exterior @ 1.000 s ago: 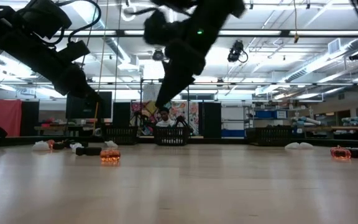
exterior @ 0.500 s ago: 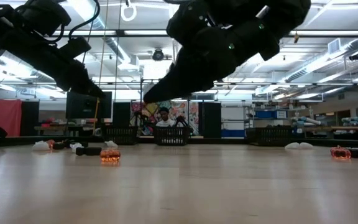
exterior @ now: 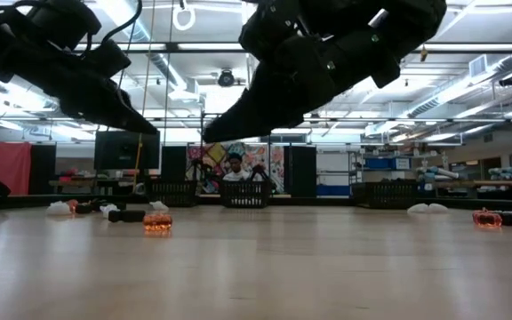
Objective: Sort Halloween decoration
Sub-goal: Put the black voodoo toy into the right black bin
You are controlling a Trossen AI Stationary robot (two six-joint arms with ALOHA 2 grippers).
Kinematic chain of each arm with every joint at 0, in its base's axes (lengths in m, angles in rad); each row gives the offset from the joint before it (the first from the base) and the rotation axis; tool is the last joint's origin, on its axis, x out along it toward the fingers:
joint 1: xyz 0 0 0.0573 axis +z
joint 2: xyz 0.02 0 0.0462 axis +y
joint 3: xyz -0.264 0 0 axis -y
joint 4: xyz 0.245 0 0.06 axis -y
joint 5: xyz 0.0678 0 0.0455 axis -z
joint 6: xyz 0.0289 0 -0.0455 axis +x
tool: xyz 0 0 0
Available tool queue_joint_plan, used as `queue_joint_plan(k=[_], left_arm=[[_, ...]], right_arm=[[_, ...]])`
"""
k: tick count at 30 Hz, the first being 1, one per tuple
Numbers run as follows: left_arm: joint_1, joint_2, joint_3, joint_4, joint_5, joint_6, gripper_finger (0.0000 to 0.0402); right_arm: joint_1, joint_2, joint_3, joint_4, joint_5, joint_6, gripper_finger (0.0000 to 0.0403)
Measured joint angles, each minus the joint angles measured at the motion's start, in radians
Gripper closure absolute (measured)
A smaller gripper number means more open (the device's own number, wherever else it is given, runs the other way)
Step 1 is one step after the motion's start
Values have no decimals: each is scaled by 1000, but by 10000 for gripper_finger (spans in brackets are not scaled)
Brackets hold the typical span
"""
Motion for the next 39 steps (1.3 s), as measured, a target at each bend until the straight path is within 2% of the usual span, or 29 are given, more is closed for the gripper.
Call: queue_joint_plan(k=[3,5,7,10,15,22,27,29,32,39], left_arm=[[-1,1,0,14,225,-27,230],[-5,9,0,7,330,-54,230],[-26,26,0,10,367,-61,230],[-84,72,0,27,365,-64,230],[-208,202,0,178,251,-114,230],[-351,379,0,359,108,-108,230],[-408,482,0,379,-13,-150,230],[-418,511,0,382,-26,-169,230],[-446,552,2,388,-37,-170,230],[-514,665,65,388,-138,-130,230]], right_arm=[[-1,-67,-2,-163,81,-11,187],[-2,-136,-1,-274,157,-8,190],[-4,-197,0,-367,210,-3,192],[-4,-281,0,-464,282,9,195],[-7,-376,-86,-437,415,23,196],[-34,-440,-356,-117,546,84,196],[-42,-442,-504,215,553,76,196],[-42,-437,-538,309,553,58,196],[-42,-438,-563,335,552,58,196],[-42,-437,-572,332,547,70,196]])
